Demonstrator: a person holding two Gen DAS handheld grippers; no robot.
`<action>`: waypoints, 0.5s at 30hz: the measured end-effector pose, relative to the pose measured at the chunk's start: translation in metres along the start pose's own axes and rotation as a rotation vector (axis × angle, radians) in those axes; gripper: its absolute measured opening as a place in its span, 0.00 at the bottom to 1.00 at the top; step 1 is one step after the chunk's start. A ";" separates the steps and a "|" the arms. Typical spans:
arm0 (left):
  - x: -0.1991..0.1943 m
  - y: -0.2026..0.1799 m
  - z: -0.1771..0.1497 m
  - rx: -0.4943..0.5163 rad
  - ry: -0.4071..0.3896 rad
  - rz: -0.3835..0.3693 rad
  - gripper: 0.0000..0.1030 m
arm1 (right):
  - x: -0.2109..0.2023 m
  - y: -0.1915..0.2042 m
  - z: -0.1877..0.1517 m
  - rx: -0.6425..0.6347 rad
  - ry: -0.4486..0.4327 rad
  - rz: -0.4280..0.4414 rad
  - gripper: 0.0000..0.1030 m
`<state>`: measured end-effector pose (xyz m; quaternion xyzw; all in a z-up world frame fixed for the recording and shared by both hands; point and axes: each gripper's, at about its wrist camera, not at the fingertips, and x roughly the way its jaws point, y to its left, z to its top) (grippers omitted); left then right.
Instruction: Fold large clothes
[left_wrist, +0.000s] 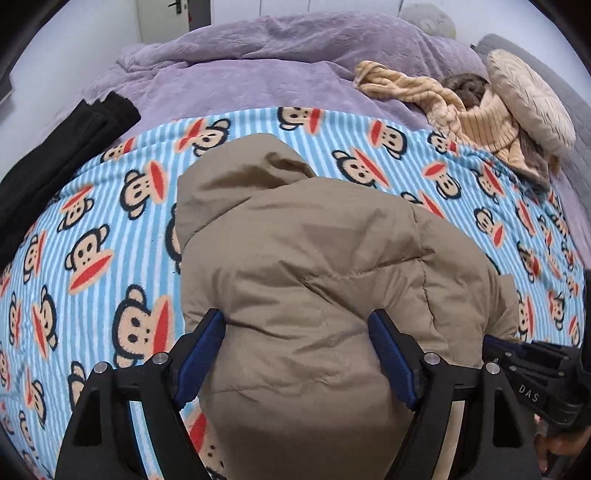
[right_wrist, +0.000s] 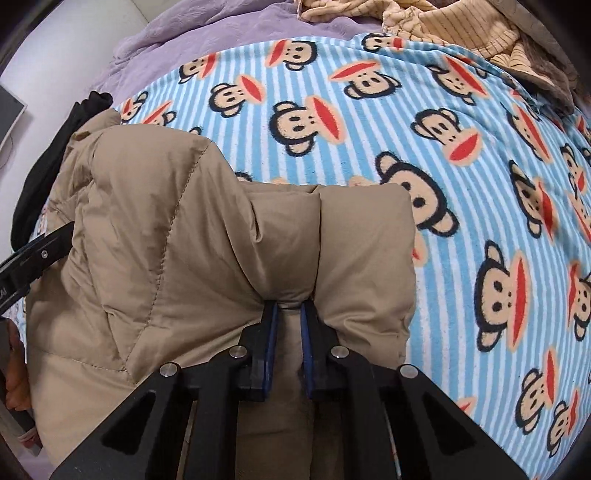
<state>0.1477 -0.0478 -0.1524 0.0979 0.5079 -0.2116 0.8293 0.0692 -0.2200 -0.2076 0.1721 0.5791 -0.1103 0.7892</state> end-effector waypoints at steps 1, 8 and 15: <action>0.001 -0.003 -0.001 0.010 0.000 0.006 0.81 | 0.000 -0.003 0.000 0.012 0.005 0.004 0.11; -0.007 0.010 -0.004 -0.029 0.024 0.002 0.81 | -0.036 -0.005 -0.009 0.059 0.030 0.049 0.17; -0.044 0.020 -0.024 -0.032 0.018 0.011 0.81 | -0.089 0.007 -0.037 0.065 -0.022 0.110 0.17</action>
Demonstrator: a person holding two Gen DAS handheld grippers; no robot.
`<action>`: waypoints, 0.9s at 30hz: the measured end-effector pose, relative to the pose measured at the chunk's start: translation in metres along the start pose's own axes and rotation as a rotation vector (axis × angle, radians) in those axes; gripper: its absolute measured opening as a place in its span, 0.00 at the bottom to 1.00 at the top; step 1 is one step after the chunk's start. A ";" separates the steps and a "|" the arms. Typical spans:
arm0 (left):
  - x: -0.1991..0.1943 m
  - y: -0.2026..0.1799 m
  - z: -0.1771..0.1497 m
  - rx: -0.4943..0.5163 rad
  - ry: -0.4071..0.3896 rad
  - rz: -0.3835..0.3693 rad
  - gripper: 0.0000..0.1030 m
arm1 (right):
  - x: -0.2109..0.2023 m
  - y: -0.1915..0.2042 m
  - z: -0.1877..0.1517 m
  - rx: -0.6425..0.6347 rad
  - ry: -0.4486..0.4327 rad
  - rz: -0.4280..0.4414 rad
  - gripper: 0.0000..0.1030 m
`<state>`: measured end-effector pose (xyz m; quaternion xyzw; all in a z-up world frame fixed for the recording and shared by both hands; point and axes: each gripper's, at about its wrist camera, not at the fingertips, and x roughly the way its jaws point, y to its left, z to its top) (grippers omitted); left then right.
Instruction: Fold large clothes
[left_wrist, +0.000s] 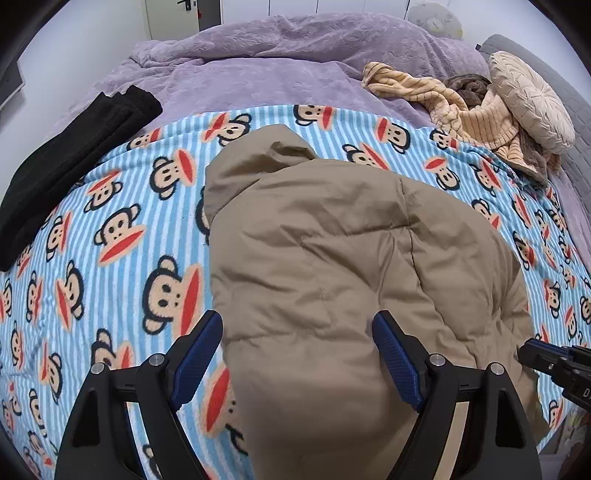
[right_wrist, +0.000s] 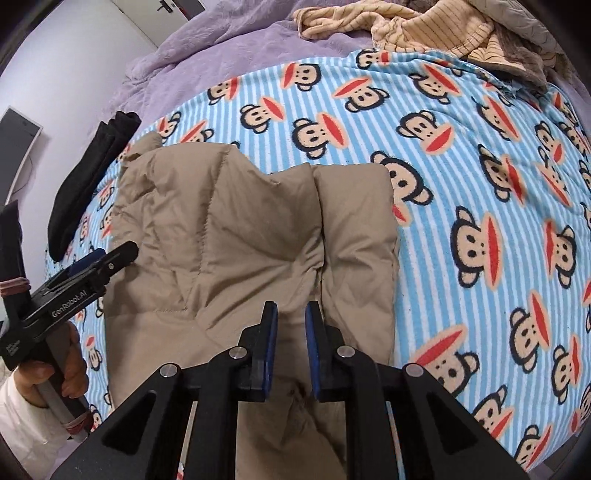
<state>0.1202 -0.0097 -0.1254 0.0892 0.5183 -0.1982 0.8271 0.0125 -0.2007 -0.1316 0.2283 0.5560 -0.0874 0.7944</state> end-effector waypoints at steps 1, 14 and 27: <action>-0.006 0.002 -0.006 -0.001 0.001 -0.002 0.81 | -0.006 0.002 -0.005 -0.003 -0.007 0.009 0.17; -0.040 0.006 -0.096 0.013 0.106 -0.057 0.83 | -0.003 0.009 -0.073 0.032 0.097 0.025 0.17; -0.064 0.013 -0.104 0.006 0.124 -0.054 0.83 | -0.026 0.016 -0.090 0.076 0.106 0.006 0.17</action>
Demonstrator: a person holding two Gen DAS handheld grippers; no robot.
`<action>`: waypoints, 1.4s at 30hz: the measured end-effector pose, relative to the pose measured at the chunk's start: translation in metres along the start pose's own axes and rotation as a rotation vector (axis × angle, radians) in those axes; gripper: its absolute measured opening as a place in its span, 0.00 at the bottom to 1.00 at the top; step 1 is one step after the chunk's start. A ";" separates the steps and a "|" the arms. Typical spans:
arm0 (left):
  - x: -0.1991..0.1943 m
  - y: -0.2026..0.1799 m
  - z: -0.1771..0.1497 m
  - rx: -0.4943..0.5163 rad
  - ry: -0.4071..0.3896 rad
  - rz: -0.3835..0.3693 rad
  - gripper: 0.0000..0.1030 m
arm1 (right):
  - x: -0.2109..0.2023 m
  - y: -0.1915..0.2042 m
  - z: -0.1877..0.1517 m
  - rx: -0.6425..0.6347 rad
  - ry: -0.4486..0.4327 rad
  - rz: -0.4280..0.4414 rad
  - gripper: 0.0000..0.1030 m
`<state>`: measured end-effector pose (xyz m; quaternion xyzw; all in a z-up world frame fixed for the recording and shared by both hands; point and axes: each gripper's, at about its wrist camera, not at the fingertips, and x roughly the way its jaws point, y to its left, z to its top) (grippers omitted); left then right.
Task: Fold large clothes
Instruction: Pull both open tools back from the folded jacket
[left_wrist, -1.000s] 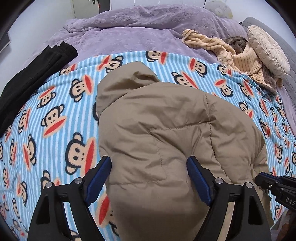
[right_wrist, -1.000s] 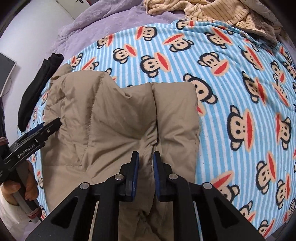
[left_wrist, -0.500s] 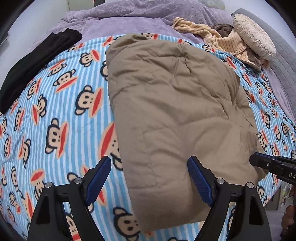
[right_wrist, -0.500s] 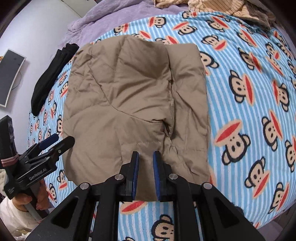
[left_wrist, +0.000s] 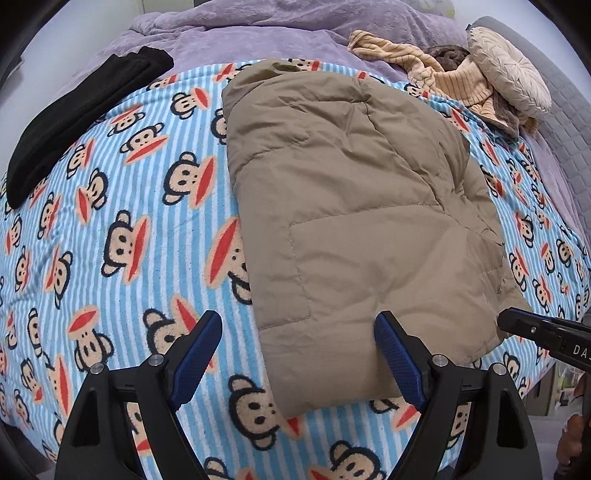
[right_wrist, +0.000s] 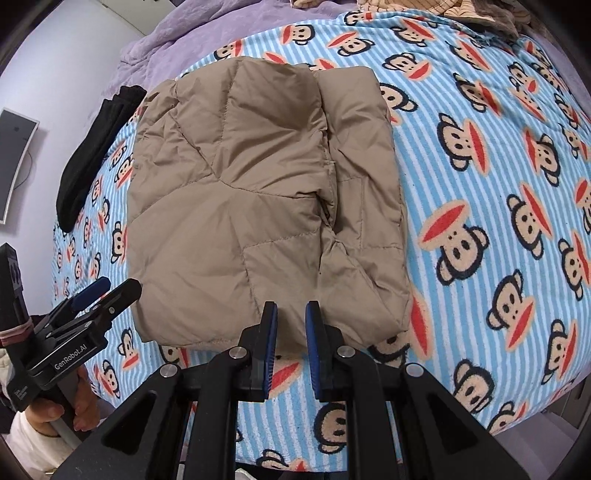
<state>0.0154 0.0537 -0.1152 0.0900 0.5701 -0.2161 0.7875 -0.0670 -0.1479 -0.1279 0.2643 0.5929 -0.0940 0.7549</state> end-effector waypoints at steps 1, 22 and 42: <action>-0.002 0.001 -0.001 0.002 0.000 -0.002 0.83 | -0.003 0.001 -0.002 0.004 -0.004 -0.001 0.17; -0.039 -0.006 -0.021 -0.031 -0.011 0.042 0.83 | -0.036 0.020 -0.019 -0.070 -0.030 0.000 0.17; -0.122 -0.032 -0.021 -0.103 -0.177 0.124 1.00 | -0.120 0.025 -0.009 -0.166 -0.238 -0.040 0.81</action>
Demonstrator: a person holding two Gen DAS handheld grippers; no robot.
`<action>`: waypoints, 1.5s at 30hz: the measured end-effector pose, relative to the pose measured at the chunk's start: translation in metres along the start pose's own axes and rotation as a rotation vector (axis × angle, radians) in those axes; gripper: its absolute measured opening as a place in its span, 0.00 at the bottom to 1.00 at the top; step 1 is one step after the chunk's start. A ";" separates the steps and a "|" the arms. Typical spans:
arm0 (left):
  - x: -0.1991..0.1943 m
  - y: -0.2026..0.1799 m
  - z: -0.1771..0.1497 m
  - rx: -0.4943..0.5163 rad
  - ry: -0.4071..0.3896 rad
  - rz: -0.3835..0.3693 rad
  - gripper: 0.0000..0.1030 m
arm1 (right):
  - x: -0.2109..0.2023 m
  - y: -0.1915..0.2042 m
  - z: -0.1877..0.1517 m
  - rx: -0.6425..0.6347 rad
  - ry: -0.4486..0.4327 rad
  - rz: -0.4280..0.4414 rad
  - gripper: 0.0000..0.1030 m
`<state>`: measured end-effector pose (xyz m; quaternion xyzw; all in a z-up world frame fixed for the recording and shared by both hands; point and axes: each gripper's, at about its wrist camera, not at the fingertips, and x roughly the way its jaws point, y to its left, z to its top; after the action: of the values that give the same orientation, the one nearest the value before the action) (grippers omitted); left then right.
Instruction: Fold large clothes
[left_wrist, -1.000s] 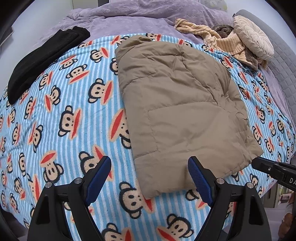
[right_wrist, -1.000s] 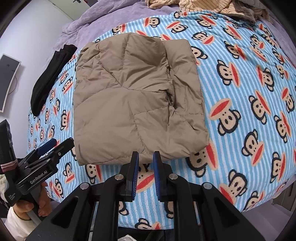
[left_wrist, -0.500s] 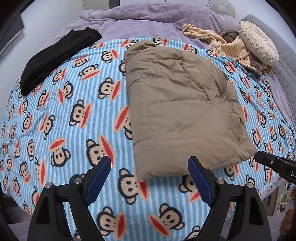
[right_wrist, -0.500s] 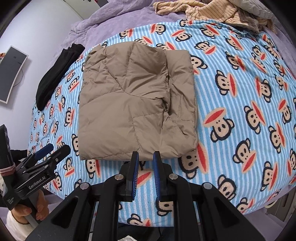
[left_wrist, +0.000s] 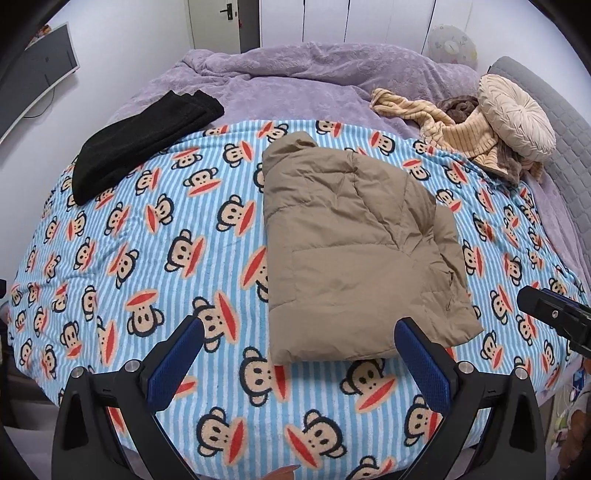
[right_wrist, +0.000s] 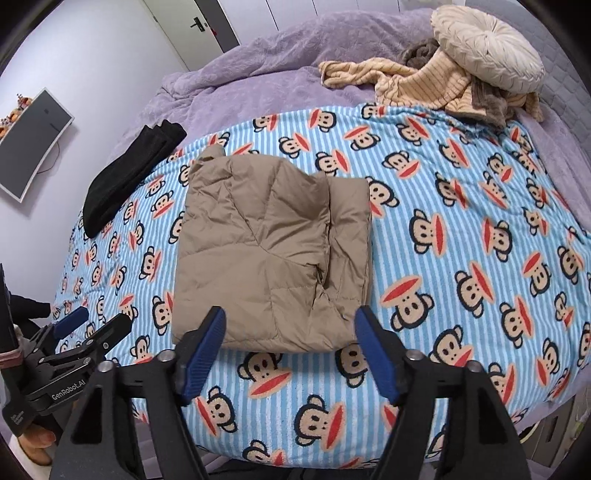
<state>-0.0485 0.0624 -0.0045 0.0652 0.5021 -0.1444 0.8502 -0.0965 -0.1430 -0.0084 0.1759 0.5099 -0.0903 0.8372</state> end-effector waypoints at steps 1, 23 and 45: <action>-0.005 0.001 0.002 -0.006 -0.011 0.002 1.00 | -0.005 0.003 0.001 -0.007 -0.019 -0.003 0.81; -0.056 0.012 0.006 -0.042 -0.110 0.060 1.00 | -0.045 0.025 0.006 -0.045 -0.144 -0.083 0.87; -0.057 0.012 0.005 -0.039 -0.112 0.063 1.00 | -0.045 0.024 0.007 -0.043 -0.143 -0.084 0.87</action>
<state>-0.0664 0.0828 0.0477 0.0562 0.4541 -0.1113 0.8822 -0.1036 -0.1248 0.0394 0.1295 0.4577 -0.1268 0.8704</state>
